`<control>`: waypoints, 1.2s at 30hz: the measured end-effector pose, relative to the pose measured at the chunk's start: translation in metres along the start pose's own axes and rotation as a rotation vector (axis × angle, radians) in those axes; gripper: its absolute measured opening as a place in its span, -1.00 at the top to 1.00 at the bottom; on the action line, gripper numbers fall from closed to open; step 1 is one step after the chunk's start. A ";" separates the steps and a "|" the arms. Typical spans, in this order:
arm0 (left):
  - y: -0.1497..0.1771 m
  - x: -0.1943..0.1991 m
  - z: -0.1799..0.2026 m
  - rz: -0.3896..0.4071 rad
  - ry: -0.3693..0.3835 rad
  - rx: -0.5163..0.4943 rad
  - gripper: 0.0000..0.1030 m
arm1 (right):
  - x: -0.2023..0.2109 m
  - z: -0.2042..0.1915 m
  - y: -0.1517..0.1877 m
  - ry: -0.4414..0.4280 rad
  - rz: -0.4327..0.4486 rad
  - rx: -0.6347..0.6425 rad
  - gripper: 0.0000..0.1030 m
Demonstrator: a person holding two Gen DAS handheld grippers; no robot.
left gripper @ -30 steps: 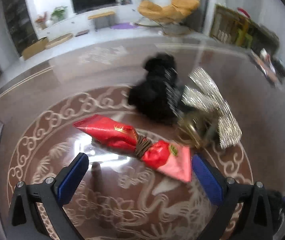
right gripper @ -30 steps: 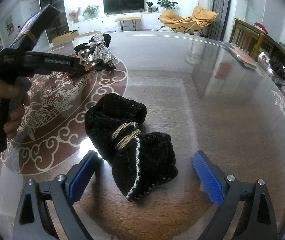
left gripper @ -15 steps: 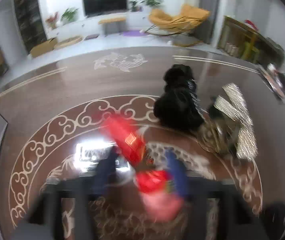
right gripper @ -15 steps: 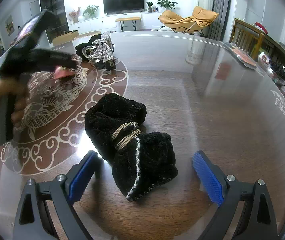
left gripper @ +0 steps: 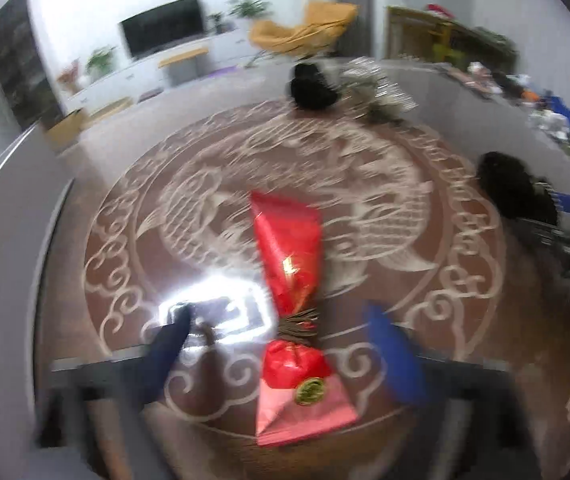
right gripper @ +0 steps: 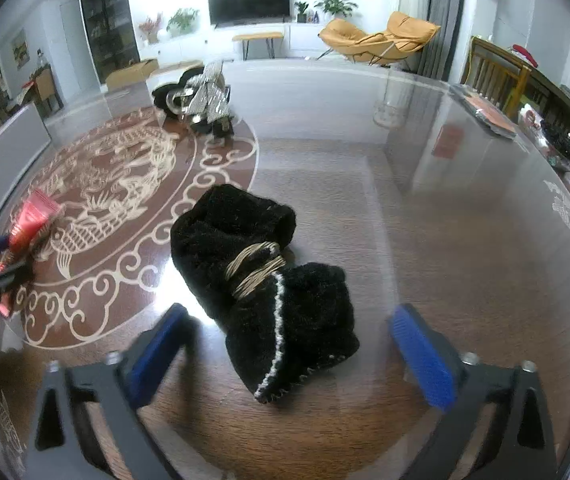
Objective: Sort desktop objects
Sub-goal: 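Hold the red packet in the left tool and pouch in the right tool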
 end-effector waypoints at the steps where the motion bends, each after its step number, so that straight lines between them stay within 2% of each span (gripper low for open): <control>1: 0.002 -0.002 0.000 0.006 0.028 0.031 -0.99 | 0.000 0.000 0.000 0.000 0.000 0.000 -1.00; 6: 0.011 -0.001 -0.005 -0.003 0.044 0.059 -1.00 | 0.001 0.000 0.000 0.000 0.000 0.000 -1.00; 12: 0.000 -0.013 -0.009 -0.003 0.042 0.063 -1.00 | 0.001 0.000 0.000 0.000 0.000 -0.001 -1.00; 36: 0.002 -0.011 -0.009 -0.002 0.043 0.062 -1.00 | 0.001 -0.001 0.000 0.001 0.000 -0.001 -1.00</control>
Point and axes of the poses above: each gripper's, at about its wrist camera, not at the fingertips, and x roughly against the way its jaws point, z to its right, y to its underside, the point moved 9 cm from there along -x, roughly the way its jaws point, and after that the axes turned 1 degree about -x, right-handed, at the moved point
